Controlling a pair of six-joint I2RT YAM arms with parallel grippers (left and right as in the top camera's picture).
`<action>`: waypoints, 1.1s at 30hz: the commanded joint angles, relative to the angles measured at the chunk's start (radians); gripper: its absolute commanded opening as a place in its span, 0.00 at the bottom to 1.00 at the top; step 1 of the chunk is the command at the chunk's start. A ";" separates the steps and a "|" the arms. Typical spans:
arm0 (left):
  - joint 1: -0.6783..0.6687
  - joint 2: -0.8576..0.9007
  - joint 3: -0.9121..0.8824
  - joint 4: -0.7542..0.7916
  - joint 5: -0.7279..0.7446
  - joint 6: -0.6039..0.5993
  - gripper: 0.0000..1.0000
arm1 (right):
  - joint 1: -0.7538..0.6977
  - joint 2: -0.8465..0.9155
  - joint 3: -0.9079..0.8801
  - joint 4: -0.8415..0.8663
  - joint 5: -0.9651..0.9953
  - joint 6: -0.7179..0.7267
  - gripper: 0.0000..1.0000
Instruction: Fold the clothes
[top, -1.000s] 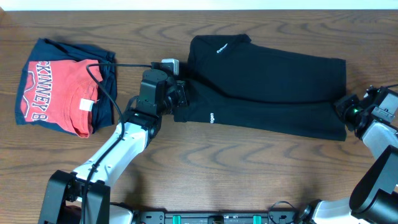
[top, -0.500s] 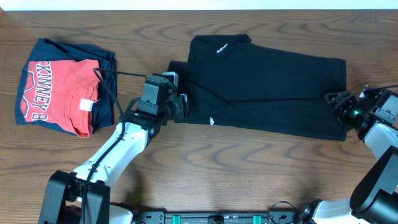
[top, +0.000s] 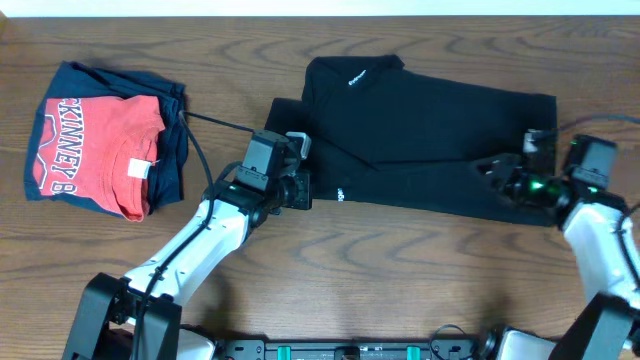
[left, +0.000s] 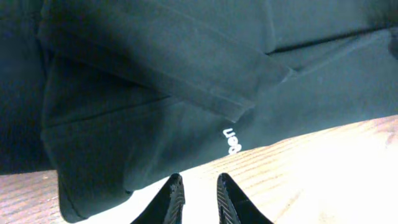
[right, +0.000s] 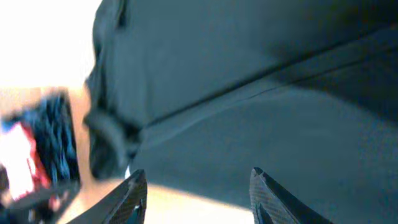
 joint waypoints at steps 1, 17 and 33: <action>-0.002 0.007 0.012 -0.005 0.003 0.014 0.20 | 0.073 -0.019 0.014 -0.017 0.066 -0.059 0.52; -0.056 0.242 0.012 0.202 0.086 0.013 0.61 | 0.106 -0.019 0.014 -0.028 0.122 -0.039 0.54; -0.056 0.285 0.013 0.341 0.045 -0.078 0.51 | 0.106 -0.019 0.014 -0.035 0.126 -0.039 0.55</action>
